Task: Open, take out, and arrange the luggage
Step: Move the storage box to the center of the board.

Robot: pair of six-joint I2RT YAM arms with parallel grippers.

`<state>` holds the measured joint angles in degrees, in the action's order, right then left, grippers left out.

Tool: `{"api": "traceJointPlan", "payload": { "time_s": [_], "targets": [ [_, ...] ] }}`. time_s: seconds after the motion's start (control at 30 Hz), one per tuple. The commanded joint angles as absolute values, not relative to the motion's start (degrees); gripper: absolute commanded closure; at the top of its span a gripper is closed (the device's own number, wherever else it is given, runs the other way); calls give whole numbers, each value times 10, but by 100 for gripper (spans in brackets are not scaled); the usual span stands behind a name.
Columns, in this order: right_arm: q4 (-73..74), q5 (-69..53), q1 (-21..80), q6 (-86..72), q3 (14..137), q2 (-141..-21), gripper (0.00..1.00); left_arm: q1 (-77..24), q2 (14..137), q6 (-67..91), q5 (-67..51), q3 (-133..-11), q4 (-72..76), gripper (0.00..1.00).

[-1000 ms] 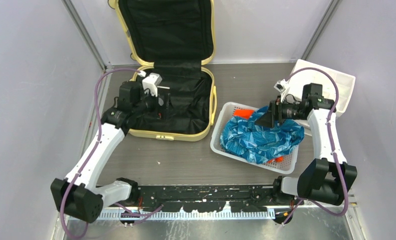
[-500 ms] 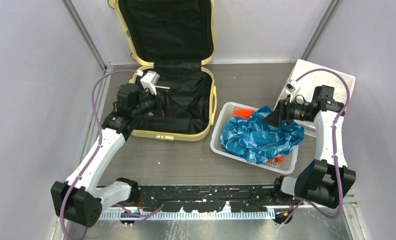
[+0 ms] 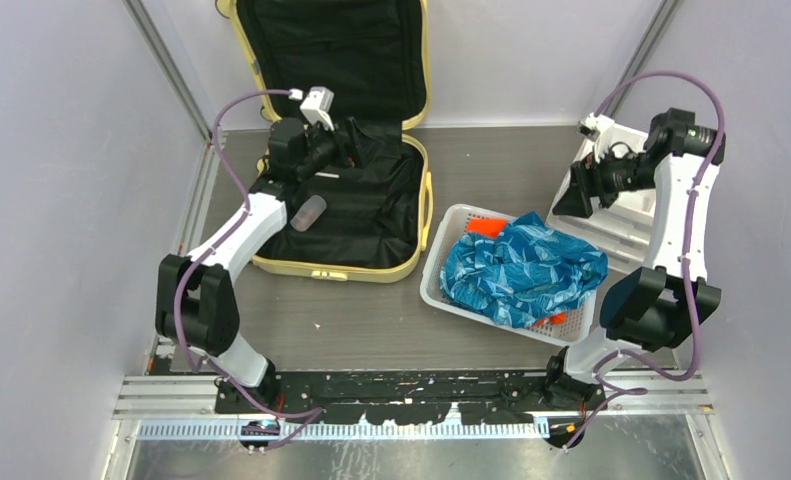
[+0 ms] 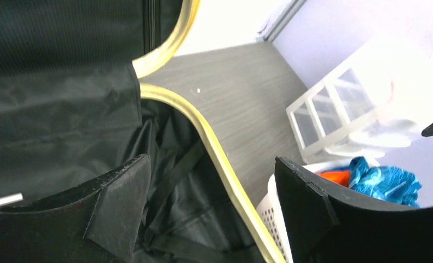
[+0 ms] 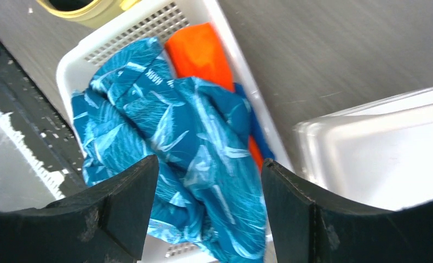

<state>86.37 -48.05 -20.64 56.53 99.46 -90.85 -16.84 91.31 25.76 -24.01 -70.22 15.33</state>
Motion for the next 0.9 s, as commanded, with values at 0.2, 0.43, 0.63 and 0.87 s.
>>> {"api": "traceJointPlan", "payload": {
  "time_s": [0.2, 0.43, 0.63, 0.87],
  "targets": [
    [799, -456, -209, 416, 1136, -961, 26, -166, 844, 207, -158, -740, 17, 15],
    [634, -343, -208, 269, 1146, -992, 26, -166, 797, 147, -122, -733, -111, 15],
    [565, -200, -228, 180, 1163, -986, 25, -166, 778, 132, -103, -724, -137, 14],
    [511, -122, -321, 113, 1123, -927, 23, -166, 755, 156, -129, -700, -136, 15]
  ]
}}
